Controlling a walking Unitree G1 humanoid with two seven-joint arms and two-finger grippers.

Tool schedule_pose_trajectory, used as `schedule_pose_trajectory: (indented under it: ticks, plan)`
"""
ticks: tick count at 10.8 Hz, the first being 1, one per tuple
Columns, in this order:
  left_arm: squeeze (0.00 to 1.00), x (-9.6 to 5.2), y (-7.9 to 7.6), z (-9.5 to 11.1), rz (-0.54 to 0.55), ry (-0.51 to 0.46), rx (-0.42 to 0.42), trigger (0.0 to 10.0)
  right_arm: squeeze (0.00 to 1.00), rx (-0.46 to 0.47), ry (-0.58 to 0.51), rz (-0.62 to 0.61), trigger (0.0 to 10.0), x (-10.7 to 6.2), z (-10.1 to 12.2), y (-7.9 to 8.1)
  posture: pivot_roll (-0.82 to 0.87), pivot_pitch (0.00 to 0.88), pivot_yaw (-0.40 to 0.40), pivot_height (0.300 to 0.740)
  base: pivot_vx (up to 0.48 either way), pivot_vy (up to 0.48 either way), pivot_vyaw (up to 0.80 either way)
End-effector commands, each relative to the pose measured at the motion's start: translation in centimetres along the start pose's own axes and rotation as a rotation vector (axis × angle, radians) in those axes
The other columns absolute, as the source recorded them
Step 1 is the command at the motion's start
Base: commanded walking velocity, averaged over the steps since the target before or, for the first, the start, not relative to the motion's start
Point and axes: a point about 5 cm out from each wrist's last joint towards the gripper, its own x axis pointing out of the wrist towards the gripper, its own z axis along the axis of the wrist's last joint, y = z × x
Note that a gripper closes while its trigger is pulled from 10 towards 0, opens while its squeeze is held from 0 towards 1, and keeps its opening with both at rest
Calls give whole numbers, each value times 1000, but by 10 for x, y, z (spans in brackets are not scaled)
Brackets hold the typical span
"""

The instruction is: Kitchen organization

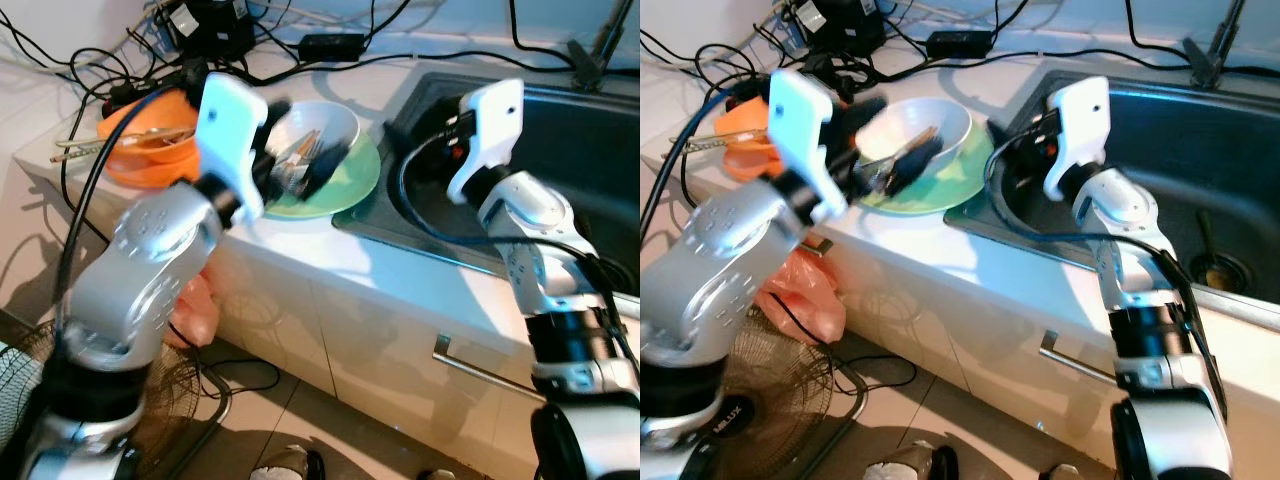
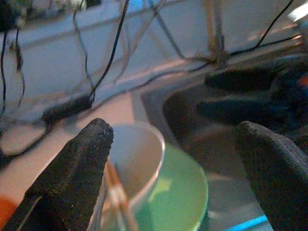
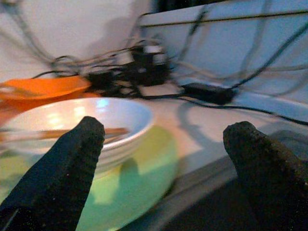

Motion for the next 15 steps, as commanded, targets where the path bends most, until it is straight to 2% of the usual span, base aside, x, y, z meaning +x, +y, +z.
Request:
schedule_pose_trajectory:
  ticks: [1,2,3,4,5,8,11,13,15]
  plan:
    - [0,-5,8,-2,47,16,-75,10000,0,6,22,96,10000,-5,1,10,149,97,128,740,0,0,0]
    - [0,-4,8,-4,72,12,-156,10000,0,14,43,149,10000,-11,-1,14,142,97,124,740,0,0,0]
    - [0,-3,6,-6,82,20,-187,10000,0,40,49,216,10000,-16,1,20,142,97,124,740,0,0,0]
    - [0,-1,3,-10,84,44,-272,10000,0,39,58,339,10000,-27,6,28,127,98,120,740,0,0,0]
    - [0,0,2,-11,89,53,-334,10000,0,22,60,383,10000,-31,9,31,126,100,120,740,0,0,0]
    - [0,-2,8,-12,112,87,-417,10000,0,23,69,412,10000,-34,8,39,133,106,126,740,0,0,0]
    - [0,-6,16,-20,190,157,-439,10000,0,39,85,519,10000,-44,8,47,126,115,125,740,0,0,0]
    - [0,-5,20,-25,212,178,-528,10000,0,28,94,532,10000,-46,9,47,121,119,128,740,0,0,0]
    - [0,-3,25,-22,206,181,-533,10000,0,25,87,537,10000,-47,10,48,121,117,133,740,0,0,0]
